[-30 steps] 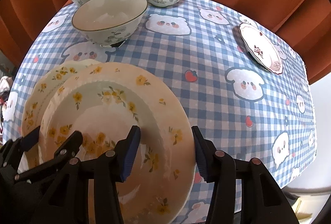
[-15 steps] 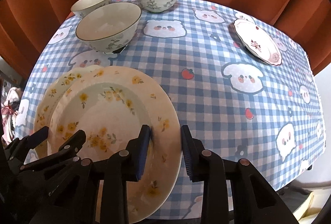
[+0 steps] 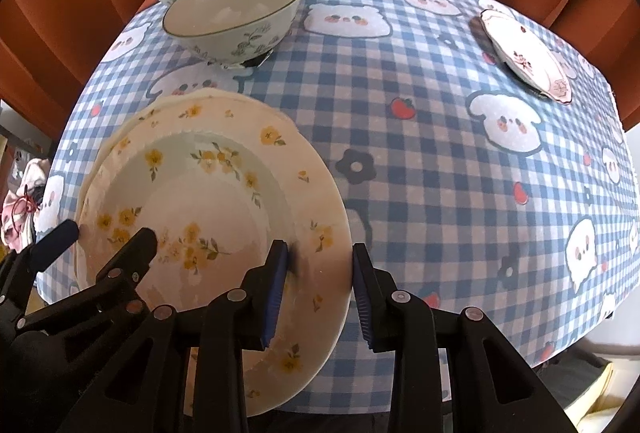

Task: Organize plates and bowls
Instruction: 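Lower the held plate with both tools onto the large yellow-flower plate, then open both tools and release the stacked plate, then move both tools toward the red-rimmed plate with the flower motif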

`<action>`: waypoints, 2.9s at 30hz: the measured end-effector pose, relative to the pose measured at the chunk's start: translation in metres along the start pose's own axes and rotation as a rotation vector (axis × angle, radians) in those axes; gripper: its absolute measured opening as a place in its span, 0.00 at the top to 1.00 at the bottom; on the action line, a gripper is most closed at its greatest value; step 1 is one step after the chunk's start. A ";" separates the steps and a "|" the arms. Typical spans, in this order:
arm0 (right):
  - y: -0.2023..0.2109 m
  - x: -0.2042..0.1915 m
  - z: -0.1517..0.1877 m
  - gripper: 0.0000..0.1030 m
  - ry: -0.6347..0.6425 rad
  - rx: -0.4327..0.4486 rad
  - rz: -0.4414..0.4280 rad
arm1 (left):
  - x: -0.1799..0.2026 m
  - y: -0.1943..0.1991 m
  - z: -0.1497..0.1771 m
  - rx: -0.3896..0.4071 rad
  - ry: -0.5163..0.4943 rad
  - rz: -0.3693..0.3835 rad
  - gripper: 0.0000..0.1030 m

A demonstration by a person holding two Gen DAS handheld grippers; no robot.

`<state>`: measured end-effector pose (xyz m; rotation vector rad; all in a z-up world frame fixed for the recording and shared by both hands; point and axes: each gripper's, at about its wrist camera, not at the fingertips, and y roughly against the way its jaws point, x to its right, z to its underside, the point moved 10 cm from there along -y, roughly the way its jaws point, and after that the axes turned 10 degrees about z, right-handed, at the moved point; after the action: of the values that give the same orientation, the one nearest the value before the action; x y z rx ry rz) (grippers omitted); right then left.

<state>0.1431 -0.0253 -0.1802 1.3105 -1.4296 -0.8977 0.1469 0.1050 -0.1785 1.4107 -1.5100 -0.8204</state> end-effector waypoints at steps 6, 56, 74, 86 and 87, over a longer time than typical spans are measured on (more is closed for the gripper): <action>-0.004 -0.003 -0.002 0.65 -0.009 0.007 0.005 | -0.004 0.000 -0.001 -0.002 -0.006 -0.011 0.17; 0.012 0.239 -0.045 0.30 -0.109 0.181 -0.019 | 0.218 0.008 -0.049 0.116 -0.035 0.009 0.10; -0.028 0.321 -0.116 0.23 -0.072 0.224 -0.106 | 0.295 -0.031 -0.117 0.154 0.016 -0.051 0.10; -0.068 0.352 -0.192 0.23 -0.130 0.254 -0.094 | 0.321 -0.085 -0.178 0.160 0.031 -0.023 0.17; -0.071 0.354 -0.196 0.23 -0.134 0.248 -0.098 | 0.323 -0.090 -0.183 0.160 0.030 -0.020 0.18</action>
<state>0.3657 -0.3682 -0.1360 1.5391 -1.6330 -0.9080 0.3633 -0.2070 -0.1360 1.5502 -1.5691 -0.7003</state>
